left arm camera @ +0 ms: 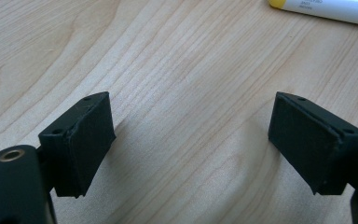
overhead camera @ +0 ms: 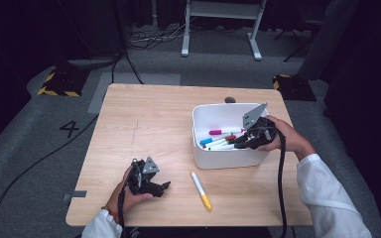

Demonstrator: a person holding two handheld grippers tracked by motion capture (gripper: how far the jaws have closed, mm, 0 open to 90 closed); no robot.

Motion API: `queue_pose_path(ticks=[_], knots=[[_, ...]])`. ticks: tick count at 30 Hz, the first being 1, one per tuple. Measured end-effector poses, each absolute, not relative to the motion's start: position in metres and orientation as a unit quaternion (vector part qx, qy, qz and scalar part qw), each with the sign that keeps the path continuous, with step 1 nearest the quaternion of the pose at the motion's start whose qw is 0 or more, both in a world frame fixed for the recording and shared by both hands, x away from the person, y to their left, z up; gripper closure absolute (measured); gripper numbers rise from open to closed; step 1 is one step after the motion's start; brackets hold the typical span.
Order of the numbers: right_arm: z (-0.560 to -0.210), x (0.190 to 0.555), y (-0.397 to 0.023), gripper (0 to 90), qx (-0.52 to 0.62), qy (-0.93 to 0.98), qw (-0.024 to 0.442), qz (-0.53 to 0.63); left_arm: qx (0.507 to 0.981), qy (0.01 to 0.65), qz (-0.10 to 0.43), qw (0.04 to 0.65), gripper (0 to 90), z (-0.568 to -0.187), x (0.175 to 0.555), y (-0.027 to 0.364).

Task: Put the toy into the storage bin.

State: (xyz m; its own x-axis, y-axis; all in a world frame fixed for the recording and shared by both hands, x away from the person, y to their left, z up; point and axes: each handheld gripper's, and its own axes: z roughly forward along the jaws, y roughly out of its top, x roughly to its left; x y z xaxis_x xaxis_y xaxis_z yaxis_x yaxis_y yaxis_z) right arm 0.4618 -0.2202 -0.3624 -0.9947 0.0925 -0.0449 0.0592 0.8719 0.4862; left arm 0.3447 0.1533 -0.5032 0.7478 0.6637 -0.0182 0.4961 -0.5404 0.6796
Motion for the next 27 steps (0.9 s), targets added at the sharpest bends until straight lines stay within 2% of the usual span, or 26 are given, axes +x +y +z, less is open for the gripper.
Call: queue_pose_path(ticks=[10,13,17,27], knots=[[-0.365,0.463,-0.211,74.2,0.044,0.979,0.024,0.197,0.869,0.333,0.122,0.344,14.4,-0.503,0.345,0.153],[-0.364,0.464,-0.210,66.5,0.055,0.979,0.042,0.192,0.869,0.334,0.122,0.344,14.4,-0.503,0.345,0.153],[-0.364,0.465,-0.215,60.8,0.066,0.975,0.053,0.207,0.870,0.332,0.123,0.344,14.5,-0.503,0.345,0.154],[-0.344,0.450,-0.249,46.9,0.144,0.925,0.126,0.328,0.869,0.333,0.123,0.344,14.4,-0.503,0.345,0.154]])
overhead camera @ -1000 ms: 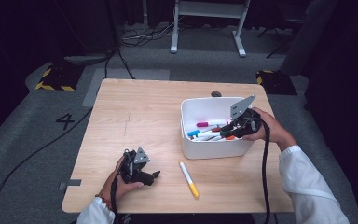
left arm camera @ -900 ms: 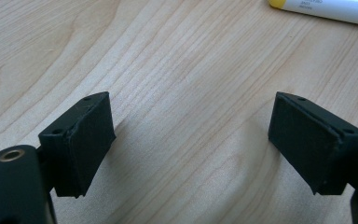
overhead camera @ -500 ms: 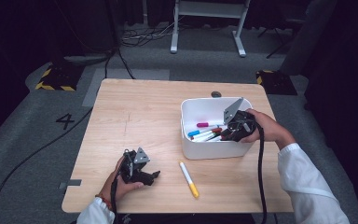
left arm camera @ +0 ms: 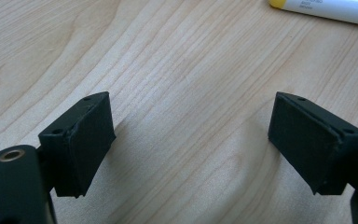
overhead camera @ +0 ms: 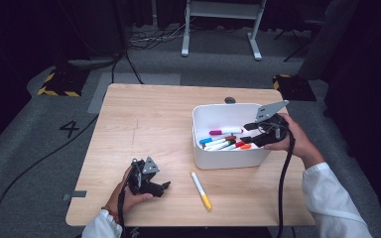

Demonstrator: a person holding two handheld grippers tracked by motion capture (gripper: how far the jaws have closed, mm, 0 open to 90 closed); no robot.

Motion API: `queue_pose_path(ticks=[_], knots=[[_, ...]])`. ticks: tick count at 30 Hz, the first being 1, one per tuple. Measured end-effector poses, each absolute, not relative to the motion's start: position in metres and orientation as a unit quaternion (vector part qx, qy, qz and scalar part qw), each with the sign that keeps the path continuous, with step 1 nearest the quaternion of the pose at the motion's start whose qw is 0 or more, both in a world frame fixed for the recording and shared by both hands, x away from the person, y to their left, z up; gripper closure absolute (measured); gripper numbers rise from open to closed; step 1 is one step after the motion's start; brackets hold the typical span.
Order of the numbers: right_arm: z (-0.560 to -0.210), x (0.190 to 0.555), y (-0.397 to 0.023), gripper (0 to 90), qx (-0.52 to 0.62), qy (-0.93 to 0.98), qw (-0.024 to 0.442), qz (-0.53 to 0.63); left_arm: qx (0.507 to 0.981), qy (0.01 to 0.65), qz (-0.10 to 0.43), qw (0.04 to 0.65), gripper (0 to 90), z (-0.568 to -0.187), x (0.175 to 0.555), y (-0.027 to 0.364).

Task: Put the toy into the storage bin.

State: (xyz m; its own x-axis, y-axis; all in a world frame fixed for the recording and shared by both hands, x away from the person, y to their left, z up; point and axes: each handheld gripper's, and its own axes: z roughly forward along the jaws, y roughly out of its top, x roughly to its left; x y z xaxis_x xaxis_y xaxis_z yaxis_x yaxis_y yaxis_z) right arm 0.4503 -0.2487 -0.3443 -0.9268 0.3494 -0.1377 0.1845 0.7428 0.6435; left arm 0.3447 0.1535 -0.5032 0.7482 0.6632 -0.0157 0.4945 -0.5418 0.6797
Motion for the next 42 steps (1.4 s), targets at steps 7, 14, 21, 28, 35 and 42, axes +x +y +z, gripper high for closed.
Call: queue_pose_path(ticks=[7,14,21,28,35,42], knots=[[-0.325,0.419,-0.264,38.9,0.177,0.888,0.165,0.392,0.870,0.333,0.123,0.344,14.4,-0.503,0.345,0.154],[-0.310,0.381,-0.267,37.0,0.181,0.863,0.181,0.436,0.870,0.333,0.123,0.344,14.4,-0.503,0.345,0.154],[-0.318,0.350,-0.261,33.4,0.156,0.858,0.179,0.456,0.869,0.333,0.123,0.344,14.4,-0.503,0.345,0.154],[-0.344,0.328,-0.252,32.7,0.153,0.854,0.165,0.469,0.870,0.333,0.123,0.343,14.4,-0.503,0.345,0.154],[-0.388,0.313,-0.225,33.3,0.133,0.867,0.127,0.462,0.869,0.333,0.123,0.344,14.4,-0.503,0.345,0.154],[-0.433,0.307,-0.192,37.1,0.116,0.890,0.083,0.433,0.869,0.334,0.124,0.343,14.5,-0.503,0.344,0.154]])
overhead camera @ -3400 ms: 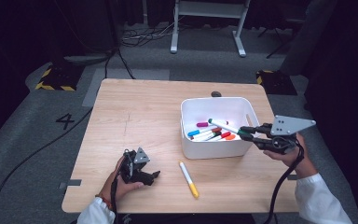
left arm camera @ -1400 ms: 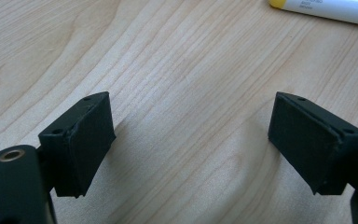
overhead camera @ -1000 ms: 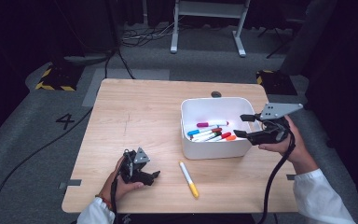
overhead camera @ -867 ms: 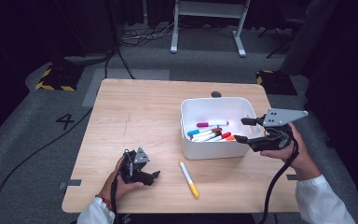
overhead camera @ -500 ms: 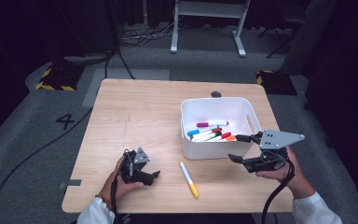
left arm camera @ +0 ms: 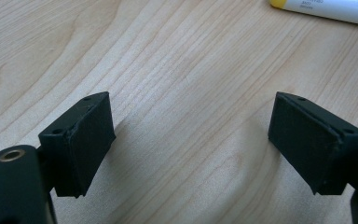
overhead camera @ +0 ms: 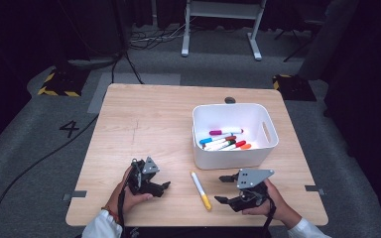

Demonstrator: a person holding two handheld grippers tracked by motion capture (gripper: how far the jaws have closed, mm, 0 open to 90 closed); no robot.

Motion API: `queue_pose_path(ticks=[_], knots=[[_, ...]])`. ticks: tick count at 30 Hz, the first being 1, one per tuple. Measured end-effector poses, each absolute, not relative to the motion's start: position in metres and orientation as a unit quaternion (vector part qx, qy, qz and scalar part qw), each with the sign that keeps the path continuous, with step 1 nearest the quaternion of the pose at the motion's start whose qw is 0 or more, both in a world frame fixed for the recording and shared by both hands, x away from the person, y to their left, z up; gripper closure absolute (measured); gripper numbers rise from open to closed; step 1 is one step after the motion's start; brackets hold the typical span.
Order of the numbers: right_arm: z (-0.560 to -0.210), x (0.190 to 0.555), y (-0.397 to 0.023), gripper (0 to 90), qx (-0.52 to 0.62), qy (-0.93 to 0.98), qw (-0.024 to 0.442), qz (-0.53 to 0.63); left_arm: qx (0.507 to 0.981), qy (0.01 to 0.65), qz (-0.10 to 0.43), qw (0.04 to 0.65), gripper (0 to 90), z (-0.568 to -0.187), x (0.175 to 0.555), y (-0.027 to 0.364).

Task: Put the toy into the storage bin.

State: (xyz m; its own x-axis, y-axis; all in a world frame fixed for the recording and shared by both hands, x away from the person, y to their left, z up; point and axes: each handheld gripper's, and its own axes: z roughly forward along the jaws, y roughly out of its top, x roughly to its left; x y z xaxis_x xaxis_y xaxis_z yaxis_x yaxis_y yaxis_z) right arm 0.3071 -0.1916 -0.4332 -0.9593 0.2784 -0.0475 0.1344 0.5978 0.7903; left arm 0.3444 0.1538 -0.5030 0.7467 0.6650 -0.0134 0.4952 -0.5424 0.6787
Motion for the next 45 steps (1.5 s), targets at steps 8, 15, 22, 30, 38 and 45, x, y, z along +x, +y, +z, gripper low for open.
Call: queue_pose_path(ticks=[8,15,22,30,38,45], knots=[[-0.467,0.300,-0.164,38.0,0.106,0.908,0.063,0.401,0.869,0.334,0.124,0.343,14.5,-0.503,0.344,0.154],[-0.485,0.307,-0.155,40.0,0.119,0.913,0.066,0.386,0.869,0.334,0.124,0.343,14.4,-0.503,0.344,0.154],[-0.494,0.315,-0.159,47.0,0.132,0.914,0.067,0.377,0.869,0.334,0.124,0.343,14.4,-0.503,0.344,0.154],[-0.497,0.319,-0.161,54.2,0.139,0.912,0.063,0.381,0.869,0.334,0.124,0.343,14.4,-0.503,0.344,0.154],[-0.498,0.326,-0.166,71.7,0.149,0.906,0.066,0.392,0.869,0.334,0.124,0.343,14.4,-0.503,0.344,0.154],[-0.496,0.328,-0.171,75.3,0.138,0.910,0.067,0.386,0.869,0.335,0.124,0.343,14.5,-0.503,0.344,0.154]])
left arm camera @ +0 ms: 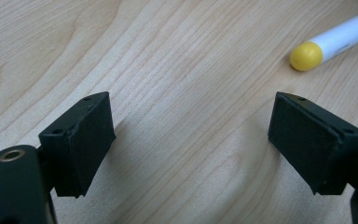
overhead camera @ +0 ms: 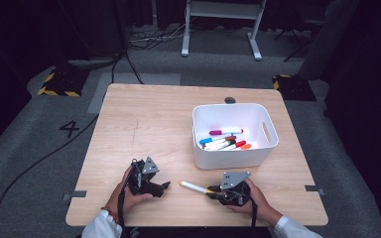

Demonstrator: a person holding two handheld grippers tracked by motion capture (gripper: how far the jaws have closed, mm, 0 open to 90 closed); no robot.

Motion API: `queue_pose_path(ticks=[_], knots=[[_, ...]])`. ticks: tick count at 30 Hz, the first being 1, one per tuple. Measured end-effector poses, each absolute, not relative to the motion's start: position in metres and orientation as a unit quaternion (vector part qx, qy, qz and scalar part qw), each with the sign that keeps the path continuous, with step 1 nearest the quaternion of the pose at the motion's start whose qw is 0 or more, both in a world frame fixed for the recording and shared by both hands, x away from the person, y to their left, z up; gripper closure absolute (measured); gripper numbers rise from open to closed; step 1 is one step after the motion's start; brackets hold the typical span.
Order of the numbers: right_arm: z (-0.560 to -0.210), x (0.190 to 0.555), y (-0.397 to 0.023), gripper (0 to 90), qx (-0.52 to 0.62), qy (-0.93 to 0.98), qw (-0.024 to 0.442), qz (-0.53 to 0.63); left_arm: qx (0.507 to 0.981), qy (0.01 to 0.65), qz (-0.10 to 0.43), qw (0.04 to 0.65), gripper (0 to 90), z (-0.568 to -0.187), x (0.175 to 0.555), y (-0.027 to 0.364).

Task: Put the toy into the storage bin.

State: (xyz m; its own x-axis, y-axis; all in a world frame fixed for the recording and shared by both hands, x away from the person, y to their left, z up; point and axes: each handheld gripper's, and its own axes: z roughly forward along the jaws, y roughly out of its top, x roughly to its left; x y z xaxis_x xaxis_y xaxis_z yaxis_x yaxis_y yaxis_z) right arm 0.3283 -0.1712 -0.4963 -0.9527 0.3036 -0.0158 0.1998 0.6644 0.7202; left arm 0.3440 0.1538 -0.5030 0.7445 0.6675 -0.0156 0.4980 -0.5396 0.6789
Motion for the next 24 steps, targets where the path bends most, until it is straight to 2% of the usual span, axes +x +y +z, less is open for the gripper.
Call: queue_pose_path(ticks=[13,24], knots=[[-0.478,0.327,-0.197,75.4,0.109,0.906,0.083,0.400,0.869,0.334,0.124,0.343,14.4,-0.503,0.344,0.154],[-0.439,0.314,-0.221,75.4,0.068,0.889,0.101,0.441,0.869,0.334,0.124,0.343,14.5,-0.503,0.344,0.154]])
